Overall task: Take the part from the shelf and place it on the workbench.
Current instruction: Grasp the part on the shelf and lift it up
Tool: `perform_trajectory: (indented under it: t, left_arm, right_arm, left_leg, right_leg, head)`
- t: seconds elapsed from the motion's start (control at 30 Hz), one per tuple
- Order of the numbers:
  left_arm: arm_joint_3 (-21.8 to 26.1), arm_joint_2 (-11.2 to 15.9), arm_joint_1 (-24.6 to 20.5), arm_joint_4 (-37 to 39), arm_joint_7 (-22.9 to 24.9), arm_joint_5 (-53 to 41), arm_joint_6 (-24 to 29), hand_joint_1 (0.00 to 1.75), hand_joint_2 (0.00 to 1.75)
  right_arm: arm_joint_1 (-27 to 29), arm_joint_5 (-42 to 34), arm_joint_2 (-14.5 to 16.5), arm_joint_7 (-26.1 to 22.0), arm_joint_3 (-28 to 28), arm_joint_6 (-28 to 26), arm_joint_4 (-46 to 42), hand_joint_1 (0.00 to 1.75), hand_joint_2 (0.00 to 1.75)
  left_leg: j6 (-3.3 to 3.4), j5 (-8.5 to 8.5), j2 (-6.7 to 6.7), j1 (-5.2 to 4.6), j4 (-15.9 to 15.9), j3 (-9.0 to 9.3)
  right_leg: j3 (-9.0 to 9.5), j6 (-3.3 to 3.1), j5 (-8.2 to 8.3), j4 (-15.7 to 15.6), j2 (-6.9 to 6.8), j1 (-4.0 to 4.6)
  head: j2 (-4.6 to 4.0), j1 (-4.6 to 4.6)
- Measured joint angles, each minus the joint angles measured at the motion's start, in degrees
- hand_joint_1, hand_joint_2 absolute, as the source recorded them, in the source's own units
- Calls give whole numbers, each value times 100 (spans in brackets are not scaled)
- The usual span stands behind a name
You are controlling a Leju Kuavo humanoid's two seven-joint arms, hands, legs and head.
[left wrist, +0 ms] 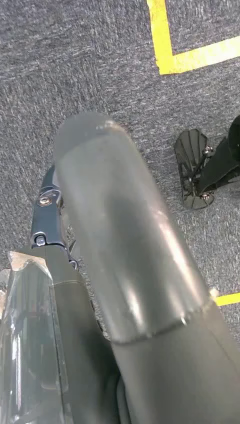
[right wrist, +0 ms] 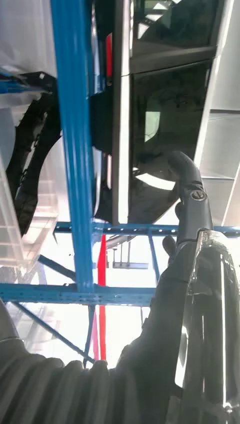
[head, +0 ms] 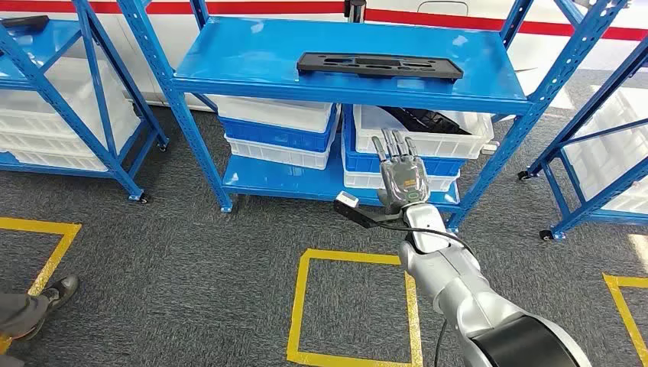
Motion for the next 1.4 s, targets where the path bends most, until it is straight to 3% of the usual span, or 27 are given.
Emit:
perform_trajectory:
  t: [0.07, 0.1, 0.17, 0.2, 0.27, 0.33, 0.4, 0.53, 0.67, 0.8, 0.83, 0.9, 0.97, 1.03, 1.1, 1.13, 1.2, 1.23, 1.3, 1.37, 1.4]
  left_arm:
    - [0, -4, 1, 1, 1, 0, 0, 0, 0]
    - [0, -9, 3, 2, 2, 0, 0, 0, 0]
    - [0, -18, 4, 2, 2, 0, 2, 0, 0]
    - [0, -14, 0, 2, 2, -1, 6, 0, 0]
    - [0, 1, -10, 3, 1, -4, 22, 0, 0]
    - [-1, 7, -10, 5, 1, -8, 37, 0, 0]
    - [-1, 9, -11, 6, 2, -11, 42, 0, 0]
    - [0, 9, -22, 7, 2, -17, 50, 0, 0]
    - [0, 3, -23, 7, 2, -17, 52, 0, 0]
    - [2, 3, -24, 7, -8, -24, 54, 0, 0]
    - [2, 2, -26, 7, -15, -25, 52, 0, 0]
    - [3, -5, -30, 7, -27, -30, 49, 0, 0]
    - [4, -23, -38, 7, -27, -41, 48, 0, 0]
    - [4, -37, -47, 7, -20, -57, 46, 0, 0]
    - [4, -51, -42, 7, -13, -67, 33, 0, 0]
    - [4, -61, -37, 7, -11, -67, 23, 0, 0]
    - [5, -64, -33, 8, -9, -67, 7, 0, 0]
    - [7, -54, -38, 9, -9, -70, 8, 0, 0]
    - [9, -31, -46, 9, -16, -78, 17, 0, 0]
    - [9, -31, -42, 10, -23, -83, 22, 0, 0]
    - [9, -31, -41, 10, -24, -83, 22, 0, 0]
  right_arm:
    - [26, 5, -12, -1, -7, 0, 8, 0, 175]
    - [44, 11, -22, -1, -16, 0, 14, 0, 175]
    - [52, 32, -36, -1, -39, 0, 22, 0, 175]
    - [50, 49, -35, -2, -55, 1, 26, 0, 175]
    - [69, 85, -23, -4, -85, 1, 34, 0, 175]
    - [95, 108, -12, -7, -108, 0, 39, 0, 175]
    - [100, 115, -10, -8, -132, -2, 41, 0, 175]
    - [99, 135, -13, -25, -211, -4, 41, 0, 175]
    - [94, 185, -12, -52, -271, -3, 42, 0, 175]
    - [78, 234, -6, -57, -293, 0, 41, 0, 175]
    - [69, 244, 2, -61, -300, 0, 41, 0, 175]
    - [49, 269, 22, -67, -316, 1, 37, 0, 175]
    - [20, 309, 43, -79, -324, 13, 35, 0, 175]
    - [17, 356, 55, -92, -324, 35, 41, 0, 175]
    - [48, 398, 61, -93, -322, 54, 53, 0, 175]
    - [56, 415, 65, -92, -322, 61, 58, 0, 175]
    - [58, 431, 71, -89, -321, 77, 66, 0, 175]
    - [59, 433, 82, -88, -321, 82, 71, 0, 175]
    - [91, 432, 102, -87, -321, 86, 84, 0, 175]
    - [119, 427, 119, -86, -321, 85, 90, 0, 175]
    - [118, 426, 124, -85, -321, 84, 90, 0, 175]
  left_leg:
    - [-14, -10, -7, 10, 4, 2]
    - [-35, -23, -13, 24, 14, 5]
    - [-121, -78, -25, 61, 78, 0]
    - [-182, -125, -29, 66, 144, -27]
    - [-270, -199, -35, 59, 249, -84]
    - [-244, -201, -34, 60, 267, -106]
    - [-181, -179, -18, 62, 244, -97]
    - [-129, -159, 8, 68, 200, -68]
    - [-145, -162, 18, 79, 186, -67]
    - [-315, -175, 21, 85, 191, -75]
    - [-306, -167, 23, 75, 160, -61]
    - [-209, -70, 51, 91, -61, 81]
    - [-127, 38, 85, 119, -292, 235]
    - [-128, 37, 88, 120, -314, 253]
    - [-171, -4, 66, 142, -282, 250]
    - [-213, -44, 51, 167, -234, 246]
    - [-342, -177, 24, 210, -57, 204]
    - [-407, -266, 17, 222, 71, 159]
    - [-489, -381, 5, 208, 233, 76]
    - [-516, -424, 10, 225, 284, 58]
    - [-519, -455, 49, 234, 353, 32]
  right_leg:
    - [-82, 46, 48, 70, -1, -20]
    - [-99, 102, 143, 11, -2, -40]
    - [161, 241, 513, -689, 0, -97]
    - [316, 276, 664, -1041, 14, -110]
    - [461, 226, 793, -1383, 40, -128]
    - [448, 142, 800, -1378, 53, -128]
    - [445, 136, 804, -1380, 61, -123]
    - [444, 116, 798, -1379, 63, -82]
    - [444, 55, 794, -1376, 60, -45]
    - [450, 59, 802, -1390, 53, -60]
    - [479, 76, 818, -1437, 51, -77]
    - [505, 100, 832, -1477, 30, -83]
    - [340, 75, 667, -1125, 6, -46]
    - [-6, 66, 391, -432, 1, -55]
    - [-187, 144, 337, -115, -1, -85]
    - [-109, 220, 447, -285, -2, -110]
    - [223, 377, 702, -932, 16, -168]
    - [348, 390, 748, -1162, 41, -190]
    - [381, 264, 663, -1179, 85, -192]
    - [374, 117, 613, -1129, 85, -184]
    - [384, 80, 595, -1118, 83, -173]
  head:
    - [0, 2]
    - [0, 2]
    - [0, 7]
    - [0, 20]
    - [0, 21]
    - [0, -5]
    - [0, -25]
    - [0, -33]
    - [0, -31]
    - [0, -29]
    - [0, -33]
    - [0, -31]
    - [0, -5]
    - [0, 13]
    - [0, 13]
    - [0, 13]
    - [0, 20]
    - [0, 43]
    - [0, 38]
    - [0, -3]
    - [0, -12]
